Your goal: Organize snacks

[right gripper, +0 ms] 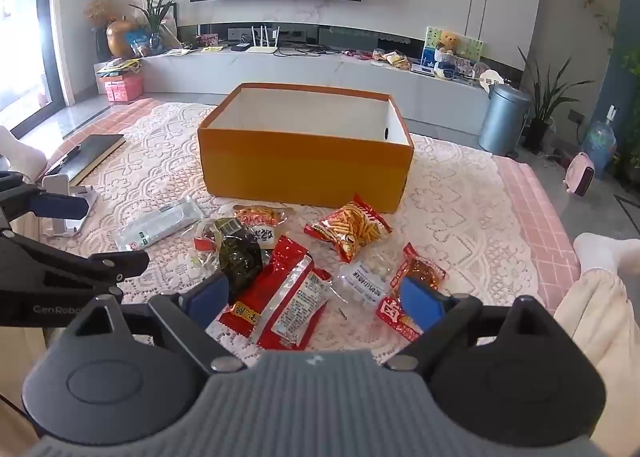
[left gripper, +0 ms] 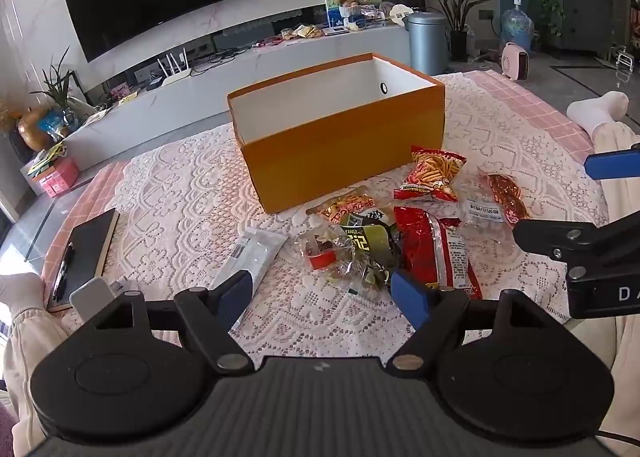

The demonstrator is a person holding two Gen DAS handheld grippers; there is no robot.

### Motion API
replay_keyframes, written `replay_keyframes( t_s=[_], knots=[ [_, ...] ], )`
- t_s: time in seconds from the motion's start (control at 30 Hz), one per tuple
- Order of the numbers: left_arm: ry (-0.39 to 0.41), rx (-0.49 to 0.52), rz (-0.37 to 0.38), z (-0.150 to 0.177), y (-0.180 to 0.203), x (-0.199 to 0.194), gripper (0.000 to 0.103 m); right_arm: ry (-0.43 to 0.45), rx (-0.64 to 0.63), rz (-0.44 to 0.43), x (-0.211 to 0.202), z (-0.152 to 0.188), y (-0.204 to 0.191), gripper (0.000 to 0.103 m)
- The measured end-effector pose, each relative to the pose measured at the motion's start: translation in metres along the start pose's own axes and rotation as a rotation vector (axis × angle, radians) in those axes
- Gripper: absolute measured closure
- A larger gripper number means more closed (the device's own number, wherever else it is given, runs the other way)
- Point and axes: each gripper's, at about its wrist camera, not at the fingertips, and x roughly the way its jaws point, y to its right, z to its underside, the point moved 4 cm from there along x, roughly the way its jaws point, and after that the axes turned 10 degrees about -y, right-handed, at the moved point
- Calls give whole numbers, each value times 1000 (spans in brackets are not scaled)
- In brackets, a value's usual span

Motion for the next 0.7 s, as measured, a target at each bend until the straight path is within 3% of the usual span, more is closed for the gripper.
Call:
replay_keyframes(
  t_s=[0.7],
  knots=[
    [-5, 0, 0, 0, 0, 0, 11, -5, 2, 26, -1, 0, 0, 8]
  ],
)
